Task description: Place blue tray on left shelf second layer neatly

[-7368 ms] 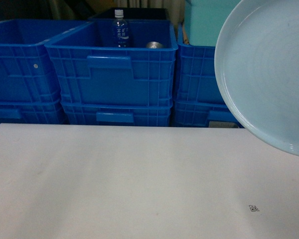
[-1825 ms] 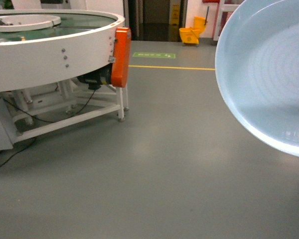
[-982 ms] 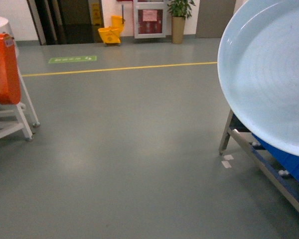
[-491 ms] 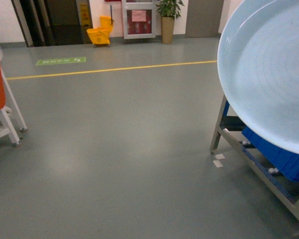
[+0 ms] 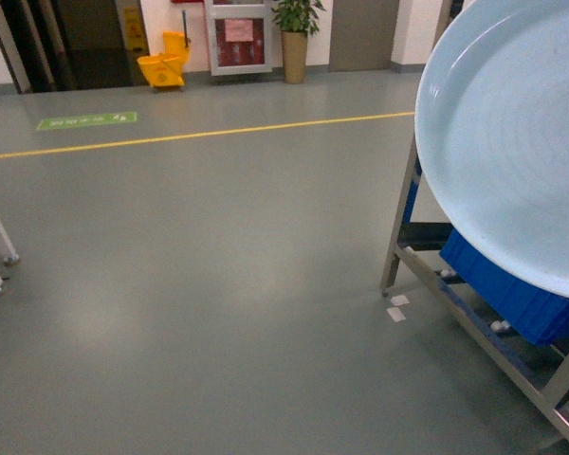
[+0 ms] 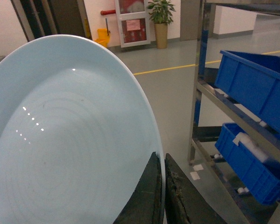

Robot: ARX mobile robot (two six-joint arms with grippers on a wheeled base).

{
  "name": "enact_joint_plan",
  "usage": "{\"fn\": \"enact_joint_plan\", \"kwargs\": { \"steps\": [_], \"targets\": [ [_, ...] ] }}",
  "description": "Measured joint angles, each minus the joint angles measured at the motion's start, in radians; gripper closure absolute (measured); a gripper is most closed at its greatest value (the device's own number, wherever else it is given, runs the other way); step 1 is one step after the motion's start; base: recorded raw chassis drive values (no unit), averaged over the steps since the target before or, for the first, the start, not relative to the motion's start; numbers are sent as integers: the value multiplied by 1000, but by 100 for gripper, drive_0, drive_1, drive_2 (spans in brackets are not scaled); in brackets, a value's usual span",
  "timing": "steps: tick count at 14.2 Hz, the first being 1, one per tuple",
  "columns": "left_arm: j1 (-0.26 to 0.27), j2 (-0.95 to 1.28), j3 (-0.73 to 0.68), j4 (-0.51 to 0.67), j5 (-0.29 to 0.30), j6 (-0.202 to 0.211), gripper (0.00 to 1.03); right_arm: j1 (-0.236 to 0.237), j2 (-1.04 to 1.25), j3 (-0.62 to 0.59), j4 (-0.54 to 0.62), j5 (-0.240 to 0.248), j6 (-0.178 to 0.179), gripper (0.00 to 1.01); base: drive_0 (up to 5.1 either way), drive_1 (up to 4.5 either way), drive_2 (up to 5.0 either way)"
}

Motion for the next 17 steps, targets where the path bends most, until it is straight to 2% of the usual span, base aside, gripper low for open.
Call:
{"fn": "enact_joint_plan", "kwargs": {
  "steps": [4, 17],
  "targets": [
    [0, 0, 0, 0, -2, 0, 5, 0, 1, 0, 4, -1, 0, 99, -154, 263, -571],
    [0, 0, 0, 0, -2, 0, 5, -1, 4, 0, 3, -2, 0, 99, -150, -150, -150]
  ]
}}
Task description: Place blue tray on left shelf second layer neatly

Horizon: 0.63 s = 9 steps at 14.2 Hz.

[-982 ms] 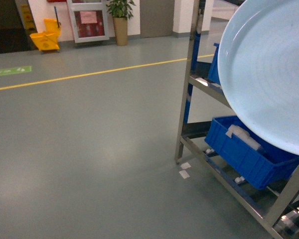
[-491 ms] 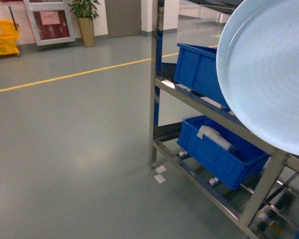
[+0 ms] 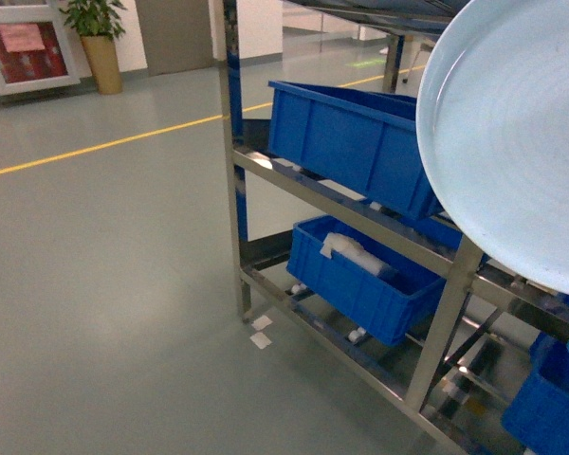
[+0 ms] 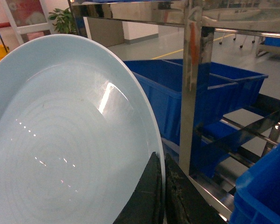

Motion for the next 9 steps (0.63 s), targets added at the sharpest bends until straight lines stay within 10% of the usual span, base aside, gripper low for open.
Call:
{"fn": "enact_joint_plan", "kwargs": {
  "steps": [9],
  "targets": [
    [0, 0, 0, 0, 0, 0, 5, 0, 0, 0, 0, 0, 0, 99, -149, -149, -149]
  ]
}}
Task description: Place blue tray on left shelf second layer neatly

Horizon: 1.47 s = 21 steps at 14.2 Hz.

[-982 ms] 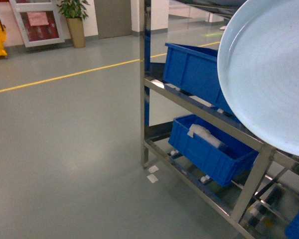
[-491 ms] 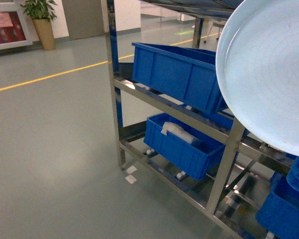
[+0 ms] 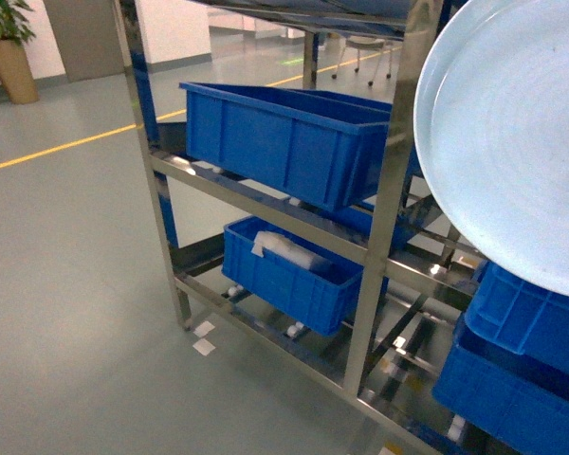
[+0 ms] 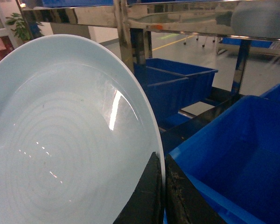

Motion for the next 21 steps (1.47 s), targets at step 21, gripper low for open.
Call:
{"fn": "enact_joint_plan", "kwargs": {
  "steps": [21],
  "targets": [
    [0, 0, 0, 0, 0, 0, 5, 1, 0, 0, 0, 0, 0, 99, -148, -148, -148]
  ]
}}
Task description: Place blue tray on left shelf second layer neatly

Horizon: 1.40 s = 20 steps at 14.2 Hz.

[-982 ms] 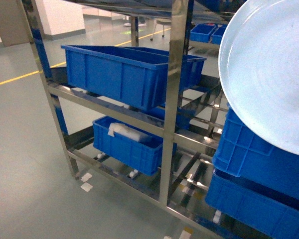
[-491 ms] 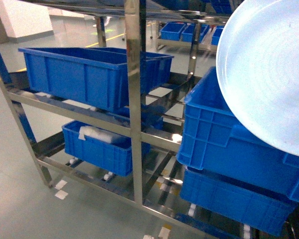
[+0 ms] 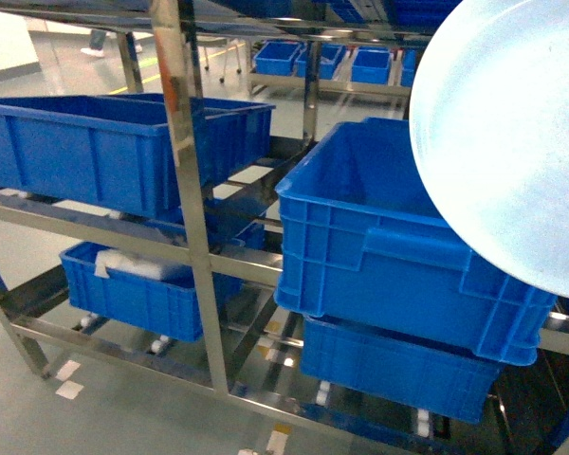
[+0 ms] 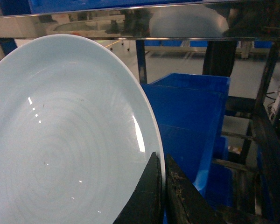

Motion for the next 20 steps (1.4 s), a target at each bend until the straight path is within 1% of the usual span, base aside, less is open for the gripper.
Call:
{"fn": "enact_joint_plan", "kwargs": {
  "steps": [5, 11, 13, 14, 15, 16, 20],
  "targets": [
    [-1, 0, 0, 0, 1, 0, 5, -1, 0, 0, 0, 3, 0, 99, -58, -58, -58],
    [-1, 0, 0, 0, 2, 0, 5, -1, 0, 0, 0, 1, 0, 99, -486, 255, 255],
    [-1, 0, 0, 1, 1, 0, 5, -1, 0, 0, -1, 1, 0, 99, -46, -46, -46],
    [-1, 0, 0, -1, -6, 0, 5, 11, 0, 0, 3, -8, 0, 99, -91, -91, -91],
    [0, 0, 0, 2, -5, 0, 5, 11, 0, 0, 1, -10, 0, 99, -184, -184, -184],
    [0, 0, 0, 0, -5, 0, 5, 4, 0, 0, -1, -3, 0, 99, -198, -198, -198],
    [-1, 0, 0, 0, 2, 0, 5, 5, 0, 0, -4, 3, 0, 99, -58, -58, -58]
  ]
}}
